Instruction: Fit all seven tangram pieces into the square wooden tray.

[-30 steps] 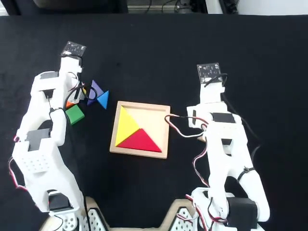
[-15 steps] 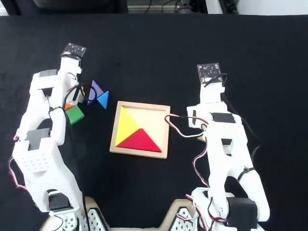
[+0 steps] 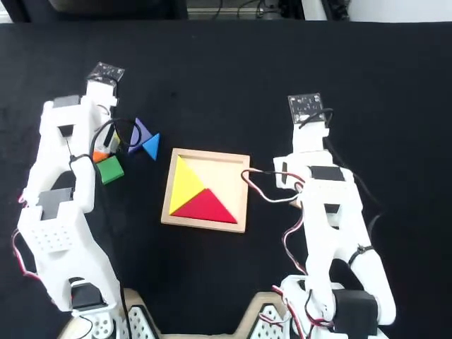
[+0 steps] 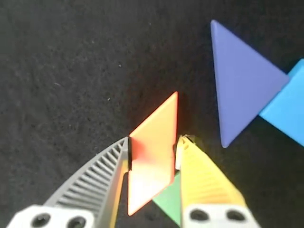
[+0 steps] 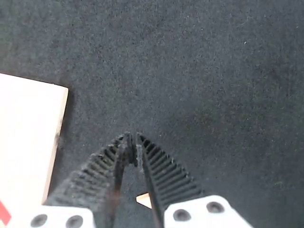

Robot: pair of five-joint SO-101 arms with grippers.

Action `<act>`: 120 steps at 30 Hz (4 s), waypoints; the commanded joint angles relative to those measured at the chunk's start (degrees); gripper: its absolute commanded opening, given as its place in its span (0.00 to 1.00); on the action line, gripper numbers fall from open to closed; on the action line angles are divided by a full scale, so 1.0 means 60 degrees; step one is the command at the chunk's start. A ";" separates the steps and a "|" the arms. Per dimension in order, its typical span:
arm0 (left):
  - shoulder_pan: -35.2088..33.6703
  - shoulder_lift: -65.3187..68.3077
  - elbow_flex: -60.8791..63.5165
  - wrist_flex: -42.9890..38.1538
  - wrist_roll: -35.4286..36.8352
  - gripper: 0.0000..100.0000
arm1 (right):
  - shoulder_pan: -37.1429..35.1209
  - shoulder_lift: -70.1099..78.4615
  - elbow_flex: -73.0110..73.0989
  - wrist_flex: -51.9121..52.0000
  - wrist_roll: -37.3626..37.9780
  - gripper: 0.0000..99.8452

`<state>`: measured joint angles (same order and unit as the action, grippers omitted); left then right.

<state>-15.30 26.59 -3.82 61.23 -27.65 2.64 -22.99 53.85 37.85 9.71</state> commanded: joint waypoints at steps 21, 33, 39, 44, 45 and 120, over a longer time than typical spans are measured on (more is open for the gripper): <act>0.1824 -0.0147 -0.2527 0.5978 -0.1070 0.03 | -0.0117 -0.0256 -0.0051 -0.0147 0.0044 0.01; -0.1795 -0.1495 -0.7451 0.6549 -0.1582 0.13 | -0.0117 -0.0256 -0.0037 -0.0147 0.0044 0.01; -0.4886 -0.1509 -0.7744 0.6520 -0.2842 0.18 | -0.0117 -0.0256 -0.0051 -0.0161 0.0044 0.01; -0.7421 -0.0747 -0.7377 0.6505 -0.4000 0.16 | -0.0117 -0.0256 -0.0037 -0.0161 0.0059 0.01; -0.7890 -0.0542 -0.7348 0.6505 -0.4264 0.16 | -0.0117 -0.0256 -0.0037 -0.0161 0.0059 0.01; -0.6513 0.4161 -0.7319 0.2359 -0.3077 0.11 | -0.0425 -0.0271 0.0198 -0.0205 0.0425 0.01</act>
<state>-53.45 50.86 -47.34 76.35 -46.37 0.97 -22.99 55.25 37.58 11.56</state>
